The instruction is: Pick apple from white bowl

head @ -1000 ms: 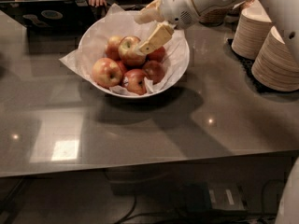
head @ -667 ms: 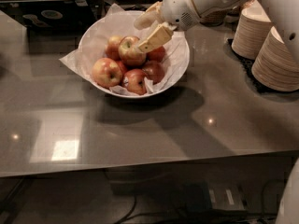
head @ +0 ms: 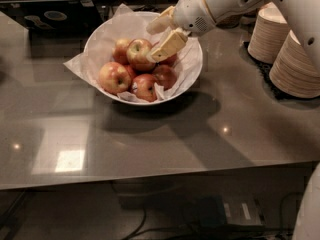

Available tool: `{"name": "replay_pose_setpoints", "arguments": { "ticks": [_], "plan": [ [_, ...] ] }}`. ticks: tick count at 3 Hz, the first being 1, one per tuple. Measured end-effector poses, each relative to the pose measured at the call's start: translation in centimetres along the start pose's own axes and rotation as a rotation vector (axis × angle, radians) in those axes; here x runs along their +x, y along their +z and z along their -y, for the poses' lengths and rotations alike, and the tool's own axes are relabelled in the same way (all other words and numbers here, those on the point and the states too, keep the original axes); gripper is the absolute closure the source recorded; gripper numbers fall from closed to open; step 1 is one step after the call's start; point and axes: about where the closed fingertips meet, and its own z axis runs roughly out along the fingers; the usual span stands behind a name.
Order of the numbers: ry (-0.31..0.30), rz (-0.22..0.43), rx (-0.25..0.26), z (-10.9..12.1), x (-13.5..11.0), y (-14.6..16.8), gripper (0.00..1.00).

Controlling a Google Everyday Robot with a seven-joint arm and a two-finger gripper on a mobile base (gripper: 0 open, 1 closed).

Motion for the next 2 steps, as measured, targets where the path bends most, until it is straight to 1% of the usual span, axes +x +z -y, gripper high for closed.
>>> {"name": "replay_pose_setpoints", "arguments": {
  "ticks": [1, 2],
  "plan": [
    [0.021, -0.026, -0.012, 0.23, 1.23, 0.91, 0.37],
    [0.032, -0.027, -0.026, 0.52, 1.66, 1.77, 0.36]
  ]
}}
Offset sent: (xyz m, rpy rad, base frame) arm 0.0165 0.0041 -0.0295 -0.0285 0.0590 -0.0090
